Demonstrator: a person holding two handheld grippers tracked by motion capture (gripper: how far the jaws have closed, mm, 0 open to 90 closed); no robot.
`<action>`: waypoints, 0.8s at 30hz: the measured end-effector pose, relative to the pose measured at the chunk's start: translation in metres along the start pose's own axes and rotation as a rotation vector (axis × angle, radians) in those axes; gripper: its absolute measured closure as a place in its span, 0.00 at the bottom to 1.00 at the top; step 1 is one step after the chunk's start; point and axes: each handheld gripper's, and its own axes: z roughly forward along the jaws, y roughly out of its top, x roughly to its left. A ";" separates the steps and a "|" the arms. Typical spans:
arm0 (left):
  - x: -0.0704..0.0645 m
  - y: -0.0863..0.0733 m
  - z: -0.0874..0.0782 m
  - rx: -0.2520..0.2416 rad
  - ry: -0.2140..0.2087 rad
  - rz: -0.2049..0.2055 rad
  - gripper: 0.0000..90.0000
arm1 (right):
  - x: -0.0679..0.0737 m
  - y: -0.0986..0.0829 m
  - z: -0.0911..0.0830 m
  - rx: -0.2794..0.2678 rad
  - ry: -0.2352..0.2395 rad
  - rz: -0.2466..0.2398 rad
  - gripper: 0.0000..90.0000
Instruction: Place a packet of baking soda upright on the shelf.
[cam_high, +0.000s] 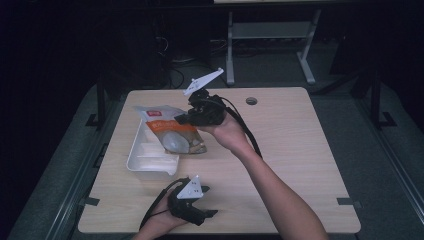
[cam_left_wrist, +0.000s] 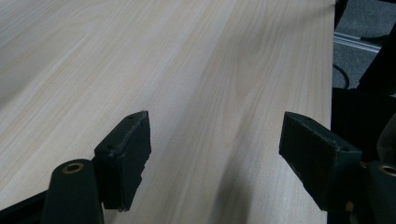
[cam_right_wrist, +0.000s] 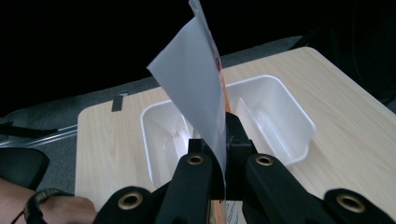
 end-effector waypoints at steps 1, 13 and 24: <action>0.000 0.000 0.000 -0.001 0.001 -0.002 0.27 | 0.002 0.004 0.006 0.004 0.009 -0.008 0.99; 0.000 0.000 0.000 0.002 0.007 0.007 0.28 | 0.008 0.015 0.029 0.021 0.036 -0.023 0.99; 0.001 0.000 0.000 0.003 0.004 0.009 0.28 | 0.014 0.022 0.050 0.025 0.069 -0.031 0.99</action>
